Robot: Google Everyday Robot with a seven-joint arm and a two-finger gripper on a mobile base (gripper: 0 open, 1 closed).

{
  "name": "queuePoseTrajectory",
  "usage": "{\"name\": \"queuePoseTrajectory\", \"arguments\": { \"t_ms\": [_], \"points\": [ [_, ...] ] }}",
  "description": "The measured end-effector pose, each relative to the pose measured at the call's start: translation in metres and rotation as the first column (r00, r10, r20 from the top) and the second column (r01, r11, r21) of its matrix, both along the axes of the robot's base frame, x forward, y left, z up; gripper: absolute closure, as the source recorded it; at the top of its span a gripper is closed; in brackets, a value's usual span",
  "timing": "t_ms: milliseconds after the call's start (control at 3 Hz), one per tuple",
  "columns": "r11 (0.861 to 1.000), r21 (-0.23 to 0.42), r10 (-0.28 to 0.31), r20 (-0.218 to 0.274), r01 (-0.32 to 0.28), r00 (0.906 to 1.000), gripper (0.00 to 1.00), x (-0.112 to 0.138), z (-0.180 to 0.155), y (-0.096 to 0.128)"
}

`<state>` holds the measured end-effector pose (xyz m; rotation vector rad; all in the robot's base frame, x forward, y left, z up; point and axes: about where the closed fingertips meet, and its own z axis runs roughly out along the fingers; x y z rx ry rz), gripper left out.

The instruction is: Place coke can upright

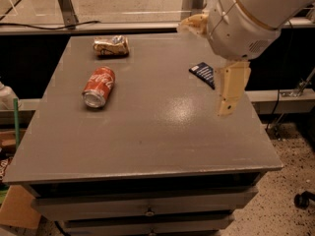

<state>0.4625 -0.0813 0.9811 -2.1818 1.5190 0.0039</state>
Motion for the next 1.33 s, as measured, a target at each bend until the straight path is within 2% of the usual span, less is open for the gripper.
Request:
{"name": "queuePoseTrajectory", "arguments": {
  "t_ms": [333,667,1000,1333],
  "points": [
    [0.989,-0.064,0.135,0.056,-0.131,0.9893,0.0,0.019,-0.004,0.027],
    [0.941,-0.172,0.309,0.09,-0.291,0.9468,0.0,0.043,-0.015,0.066],
    [0.87,-0.278,0.443,0.077,-0.407,0.8933,0.0,0.068,-0.032,0.099],
    [0.791,-0.364,0.54,0.036,-0.492,0.841,0.0,0.096,-0.051,0.13]
  ]
}}
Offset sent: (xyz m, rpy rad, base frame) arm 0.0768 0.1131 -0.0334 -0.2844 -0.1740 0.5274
